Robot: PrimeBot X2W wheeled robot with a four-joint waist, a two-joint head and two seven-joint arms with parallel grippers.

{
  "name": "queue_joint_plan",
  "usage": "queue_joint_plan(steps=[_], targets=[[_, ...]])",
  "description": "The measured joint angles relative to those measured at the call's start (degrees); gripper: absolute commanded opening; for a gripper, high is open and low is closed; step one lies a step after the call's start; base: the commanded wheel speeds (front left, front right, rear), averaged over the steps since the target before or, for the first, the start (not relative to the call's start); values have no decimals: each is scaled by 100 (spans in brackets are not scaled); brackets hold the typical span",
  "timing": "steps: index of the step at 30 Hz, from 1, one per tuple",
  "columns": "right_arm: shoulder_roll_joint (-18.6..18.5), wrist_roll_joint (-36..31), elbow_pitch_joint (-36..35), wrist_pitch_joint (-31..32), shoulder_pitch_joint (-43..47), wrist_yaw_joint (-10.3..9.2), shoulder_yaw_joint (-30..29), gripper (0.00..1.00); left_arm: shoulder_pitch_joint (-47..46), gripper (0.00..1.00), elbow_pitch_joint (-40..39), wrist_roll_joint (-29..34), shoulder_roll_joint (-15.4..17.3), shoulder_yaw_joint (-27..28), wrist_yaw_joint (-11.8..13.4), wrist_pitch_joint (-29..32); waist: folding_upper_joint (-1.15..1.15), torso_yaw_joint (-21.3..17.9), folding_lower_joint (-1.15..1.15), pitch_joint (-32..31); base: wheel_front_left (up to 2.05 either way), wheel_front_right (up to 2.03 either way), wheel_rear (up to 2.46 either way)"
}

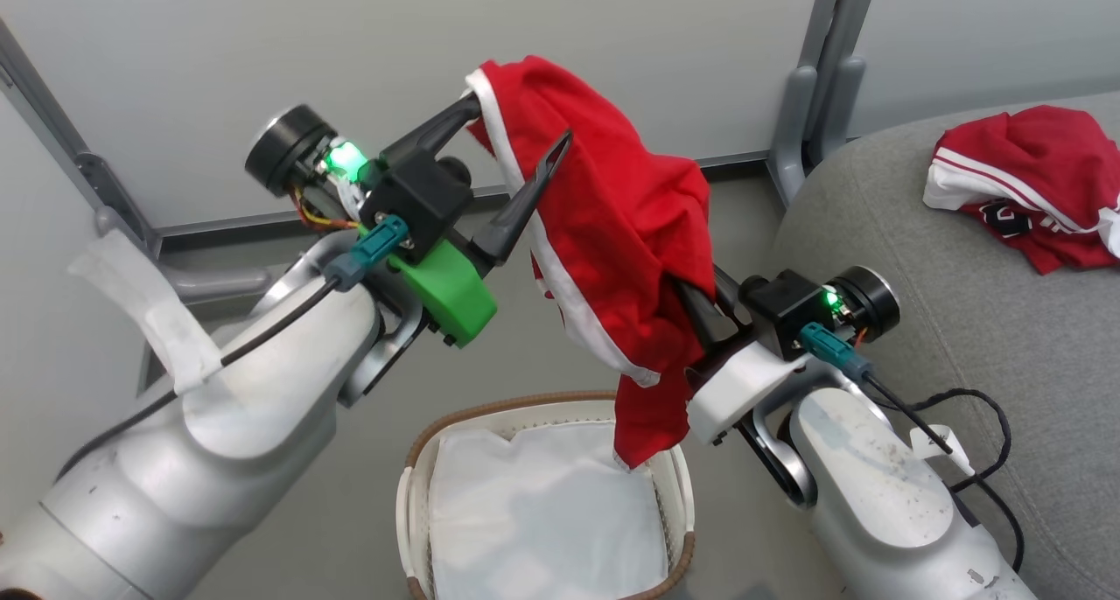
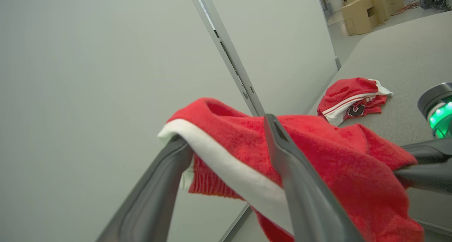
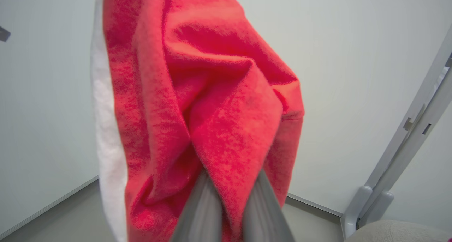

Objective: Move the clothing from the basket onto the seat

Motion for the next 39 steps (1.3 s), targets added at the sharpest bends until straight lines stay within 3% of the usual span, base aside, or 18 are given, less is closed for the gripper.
queue_joint_plan(steps=[7,20,39], targets=[[2,-110,-282,0,124,0,-345,0,970,100,58,-482,-7,153,252,-179,0,-3,0,-7,0,0,0],[2,-368,-425,0,570,0,-1034,0,2403,100,14,-667,-287,432,459,-297,0,18,0,-12,0,0,0],[4,-625,-538,0,1000,0,-1647,0,3245,100,-35,-60,-769,1020,193,-305,0,-224,0,43,0,0,0]])
